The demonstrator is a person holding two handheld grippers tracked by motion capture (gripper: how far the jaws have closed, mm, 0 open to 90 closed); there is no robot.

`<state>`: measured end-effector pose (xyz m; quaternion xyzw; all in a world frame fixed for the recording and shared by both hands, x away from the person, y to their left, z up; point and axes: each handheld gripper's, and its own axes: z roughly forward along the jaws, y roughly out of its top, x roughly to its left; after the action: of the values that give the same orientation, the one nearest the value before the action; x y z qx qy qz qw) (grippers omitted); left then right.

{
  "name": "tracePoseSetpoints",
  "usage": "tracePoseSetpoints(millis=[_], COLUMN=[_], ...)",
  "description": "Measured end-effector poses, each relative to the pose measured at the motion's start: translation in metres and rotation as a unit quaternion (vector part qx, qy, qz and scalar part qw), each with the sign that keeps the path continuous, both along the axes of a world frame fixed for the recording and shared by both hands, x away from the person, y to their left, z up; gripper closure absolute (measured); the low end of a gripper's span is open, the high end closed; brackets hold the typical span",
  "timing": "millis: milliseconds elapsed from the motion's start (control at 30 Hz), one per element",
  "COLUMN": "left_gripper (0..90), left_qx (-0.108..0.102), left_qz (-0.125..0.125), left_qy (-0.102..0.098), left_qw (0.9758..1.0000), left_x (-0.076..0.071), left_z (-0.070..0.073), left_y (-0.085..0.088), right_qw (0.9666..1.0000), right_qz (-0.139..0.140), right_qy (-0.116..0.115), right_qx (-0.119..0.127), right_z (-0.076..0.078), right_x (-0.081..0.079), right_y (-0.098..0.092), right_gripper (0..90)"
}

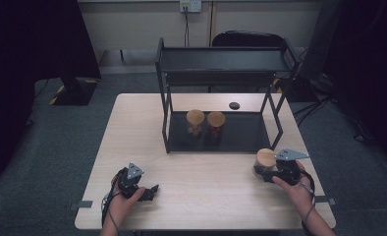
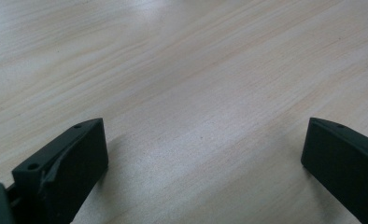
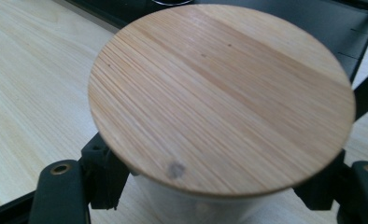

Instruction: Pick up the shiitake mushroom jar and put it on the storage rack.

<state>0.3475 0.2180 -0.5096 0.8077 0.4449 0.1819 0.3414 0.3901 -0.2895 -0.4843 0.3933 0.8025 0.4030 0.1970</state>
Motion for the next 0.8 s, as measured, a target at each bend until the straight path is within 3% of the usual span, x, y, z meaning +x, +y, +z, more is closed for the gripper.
tracePoseSetpoints(millis=[800], left_gripper=[0.1], left_qx=[0.000], left_qz=[0.000], left_qy=[0.000], left_qw=[1.0000], left_x=[0.000], left_z=[0.000], left_y=[0.000], right_qw=[0.9999], right_qz=[0.013], right_qy=[0.009], right_qx=[0.003], right_z=[0.013], right_x=[0.018], right_y=[0.022], right_gripper=[25.6])
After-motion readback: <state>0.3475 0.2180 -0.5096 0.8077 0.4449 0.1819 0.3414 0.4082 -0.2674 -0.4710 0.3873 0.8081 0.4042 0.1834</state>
